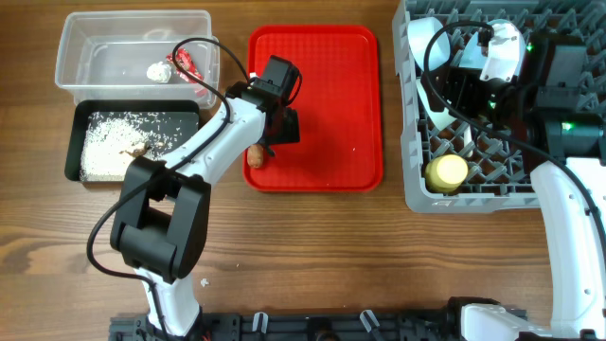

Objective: Sort waste into correct bins and load items into the dishwasher rack
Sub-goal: 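Reach the left gripper to the carrot on the red tray and grasp it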

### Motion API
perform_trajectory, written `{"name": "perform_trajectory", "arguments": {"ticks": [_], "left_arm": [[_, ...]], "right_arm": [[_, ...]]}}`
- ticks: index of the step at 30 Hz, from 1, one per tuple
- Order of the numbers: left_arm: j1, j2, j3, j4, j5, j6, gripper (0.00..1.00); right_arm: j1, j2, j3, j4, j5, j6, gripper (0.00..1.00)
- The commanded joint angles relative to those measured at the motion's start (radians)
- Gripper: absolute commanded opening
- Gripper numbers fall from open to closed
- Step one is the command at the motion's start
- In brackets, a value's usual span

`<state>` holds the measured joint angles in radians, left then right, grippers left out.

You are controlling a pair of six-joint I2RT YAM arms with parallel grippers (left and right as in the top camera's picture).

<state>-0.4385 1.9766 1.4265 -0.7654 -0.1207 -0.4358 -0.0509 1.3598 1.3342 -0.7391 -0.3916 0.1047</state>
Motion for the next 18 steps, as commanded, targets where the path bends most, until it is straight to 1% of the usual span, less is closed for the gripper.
{"name": "perform_trajectory", "arguments": {"ticks": [1,12,18], "left_arm": [[0.005,0.035,0.013,-0.001,-0.033,-0.021,0.81],[0.003,0.088,0.011,-0.002,-0.03,-0.021,0.8],[0.002,0.089,-0.003,-0.001,-0.026,-0.021,0.75]], "right_arm": [[0.001,0.005,0.013,-0.006,0.011,0.0,0.89],[0.001,0.005,0.013,-0.016,0.011,0.0,0.89],[0.001,0.005,0.013,-0.016,0.011,0.0,0.89]]}}
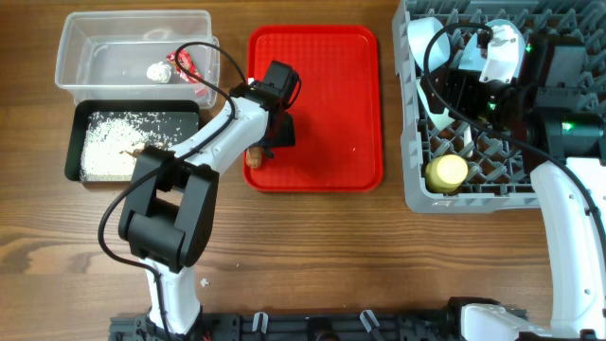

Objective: Sort waste into correct bins and load items into the dishwasher rack
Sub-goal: 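Reach the left gripper to the carrot on the red tray and grasp it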

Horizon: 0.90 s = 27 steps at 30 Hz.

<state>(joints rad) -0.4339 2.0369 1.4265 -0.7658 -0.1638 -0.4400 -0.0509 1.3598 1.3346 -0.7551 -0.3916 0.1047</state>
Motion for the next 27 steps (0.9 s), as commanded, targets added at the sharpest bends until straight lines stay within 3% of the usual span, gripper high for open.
{"name": "perform_trajectory", "arguments": {"ticks": [1,8,14,20,23,27], "left_arm": [[-0.003,0.028,-0.004,-0.002,0.017,-0.017,0.73],[-0.003,0.028,-0.006,-0.011,0.043,-0.017,0.54],[-0.003,0.028,-0.006,-0.052,0.069,-0.016,0.68],[-0.003,0.028,-0.006,-0.099,0.07,-0.012,0.66],[-0.003,0.028,-0.006,-0.097,0.07,-0.012,0.59],[-0.003,0.028,-0.006,-0.09,0.069,-0.013,0.35]], "right_arm": [[0.001,0.005,0.013,0.0,0.011,0.0,0.89],[0.001,0.005,0.013,0.0,0.011,0.0,0.89],[0.001,0.005,0.013,-0.001,0.014,-0.001,0.89],[0.001,0.005,0.013,-0.001,0.033,-0.001,0.89],[0.001,0.005,0.013,-0.002,0.033,-0.001,0.89],[0.001,0.005,0.013,-0.002,0.034,-0.001,0.89]]}}
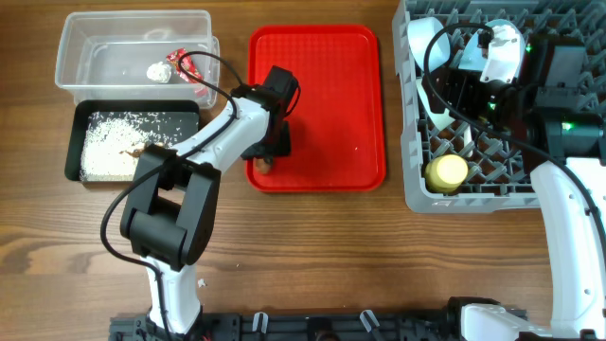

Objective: Sort waste into correct bins and load items into the dishwasher rack
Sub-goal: 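Reach the left gripper to the carrot on the red tray and grasp it, then lift the carrot and carry it left onto the black rice tray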

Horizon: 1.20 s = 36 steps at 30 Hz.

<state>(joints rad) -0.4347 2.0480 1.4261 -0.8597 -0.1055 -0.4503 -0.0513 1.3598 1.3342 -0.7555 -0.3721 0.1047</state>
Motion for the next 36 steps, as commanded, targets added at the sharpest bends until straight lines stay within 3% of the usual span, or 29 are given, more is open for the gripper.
{"name": "perform_trajectory", "arguments": {"ticks": [1,3,6,13,20,27,32,36], "left_arm": [[-0.002,0.017,-0.006,0.006,0.011,-0.002,0.28],[-0.001,0.017,-0.006,0.011,0.011,-0.002,0.16],[0.0,0.017,-0.006,0.024,0.011,-0.003,0.13],[0.001,0.004,0.049,0.008,0.01,-0.002,0.13],[0.054,-0.046,0.247,-0.174,-0.037,0.001,0.14],[0.261,-0.137,0.328,-0.303,-0.056,-0.016,0.14],[0.481,-0.141,0.321,-0.338,-0.037,-0.146,0.13],[0.621,-0.134,0.262,-0.264,0.033,-0.248,0.14]], "right_arm": [[0.002,0.005,0.013,-0.002,0.014,-0.001,0.89],[0.002,0.005,0.013,-0.002,0.014,-0.018,0.89],[0.002,0.005,0.013,-0.003,0.014,-0.027,0.89],[0.002,0.005,0.013,-0.001,0.014,-0.027,0.89],[0.002,0.005,0.013,-0.001,0.014,-0.027,0.89],[0.002,0.005,0.013,0.003,0.014,-0.028,0.89],[0.002,0.005,0.013,0.003,0.039,-0.027,0.89],[0.002,0.005,0.013,0.002,0.04,-0.027,0.89]]}}
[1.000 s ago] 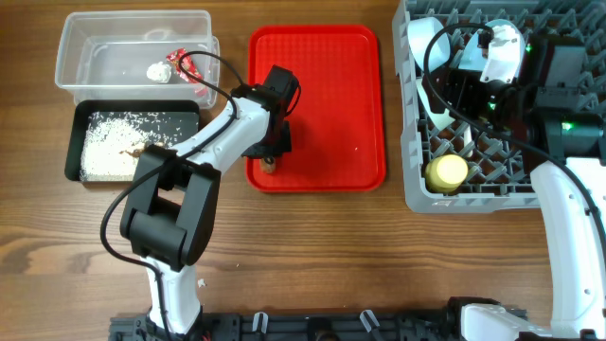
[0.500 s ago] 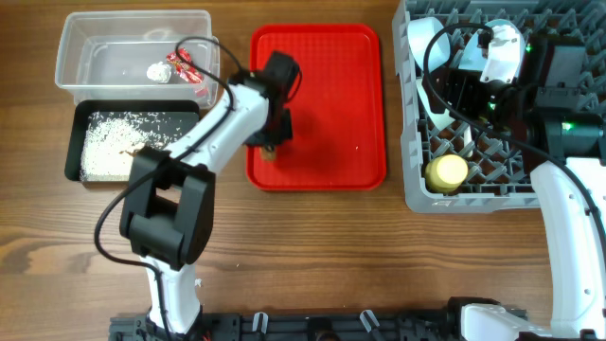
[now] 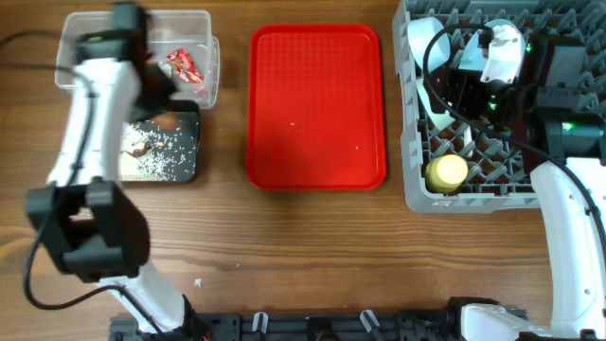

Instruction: Sort waste into correct bins and load items into the dishwasher rack

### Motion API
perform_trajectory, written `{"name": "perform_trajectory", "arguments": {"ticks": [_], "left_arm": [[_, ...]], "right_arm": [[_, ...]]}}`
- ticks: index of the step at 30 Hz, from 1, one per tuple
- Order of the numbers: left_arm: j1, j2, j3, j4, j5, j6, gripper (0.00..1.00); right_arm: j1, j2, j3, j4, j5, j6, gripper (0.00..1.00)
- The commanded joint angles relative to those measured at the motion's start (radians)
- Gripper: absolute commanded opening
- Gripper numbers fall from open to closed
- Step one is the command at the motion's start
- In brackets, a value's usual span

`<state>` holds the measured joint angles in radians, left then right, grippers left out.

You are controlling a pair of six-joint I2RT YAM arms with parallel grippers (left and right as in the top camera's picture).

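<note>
My left arm is blurred at the far left, its gripper (image 3: 162, 111) over the black tray (image 3: 186, 163) of white grains. At its tip shows a small brown food scrap (image 3: 167, 120), which it seems to be shut on. The red tray (image 3: 317, 104) in the middle is bare. Behind the black tray stands the clear bin (image 3: 204, 26) with a red wrapper (image 3: 184, 64) in it. My right gripper (image 3: 461, 91) hangs over the grey dishwasher rack (image 3: 415, 194); its jaws are hidden under the wrist.
In the rack a yellow cup (image 3: 447, 172) stands at the front left and a white bowl (image 3: 422, 42) at the back left. Another brown bit (image 3: 138, 149) lies among the grains in the black tray. Bare wood lies in front of the trays.
My left gripper was down on the brown scrap at the red tray's front left corner. It is now over the black tray with the scrap at its tip. The right arm has not moved.
My left gripper stood over the brown scrap at the red tray's front left corner, then a little closer, then down on it. Now the scrap is gone from the red tray and sits at the gripper's tip over the black tray.
</note>
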<state>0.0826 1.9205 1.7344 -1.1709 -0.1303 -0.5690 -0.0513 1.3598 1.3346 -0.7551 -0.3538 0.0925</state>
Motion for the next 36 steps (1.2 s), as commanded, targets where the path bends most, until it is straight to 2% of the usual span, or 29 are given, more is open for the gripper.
{"name": "perform_trajectory", "arguments": {"ticks": [1,3,9,14,17,18,20,22,23,27,29,34,36], "left_arm": [[0.131,-0.006,-0.08,0.092,0.105,-0.129,0.14],[0.163,-0.006,-0.15,0.167,0.166,-0.131,0.14],[0.176,-0.006,-0.356,0.353,0.163,-0.228,0.15],[0.176,-0.006,-0.47,0.49,0.163,-0.251,0.19],[0.176,-0.006,-0.485,0.515,0.164,-0.251,0.32],[0.176,-0.007,-0.485,0.514,0.167,-0.251,0.4],[0.176,-0.014,-0.484,0.512,0.182,-0.246,0.64],[0.176,-0.031,-0.483,0.509,0.206,-0.225,0.79],[0.176,-0.045,-0.482,0.509,0.212,-0.214,0.84],[0.176,-0.133,-0.464,0.499,0.212,-0.167,0.96],[0.175,-0.198,-0.452,0.488,0.214,-0.142,1.0],[0.158,-0.419,-0.433,0.429,0.22,-0.065,1.0],[0.141,-0.492,-0.433,0.415,0.219,-0.063,1.0]], "right_arm": [[0.002,0.005,0.013,0.002,0.021,-0.014,0.89],[0.002,0.005,0.013,0.0,0.021,-0.014,0.89],[0.002,0.005,0.013,-0.004,0.021,-0.014,0.89],[0.002,0.005,0.013,-0.006,0.021,-0.014,0.89],[0.002,0.005,0.013,-0.006,0.021,-0.014,0.89],[0.002,0.005,0.013,-0.006,0.021,-0.014,0.89],[0.002,0.005,0.013,-0.005,0.021,-0.014,0.89],[0.002,0.005,0.013,-0.001,0.021,-0.018,0.89],[0.002,0.005,0.013,0.001,0.021,-0.027,0.89],[0.002,0.005,0.013,0.014,0.021,-0.044,0.89],[0.002,0.0,0.014,0.024,0.013,-0.045,0.89],[0.002,-0.059,0.047,0.031,-0.02,-0.075,0.89],[0.002,-0.097,0.062,0.031,-0.02,-0.075,0.95]]}}
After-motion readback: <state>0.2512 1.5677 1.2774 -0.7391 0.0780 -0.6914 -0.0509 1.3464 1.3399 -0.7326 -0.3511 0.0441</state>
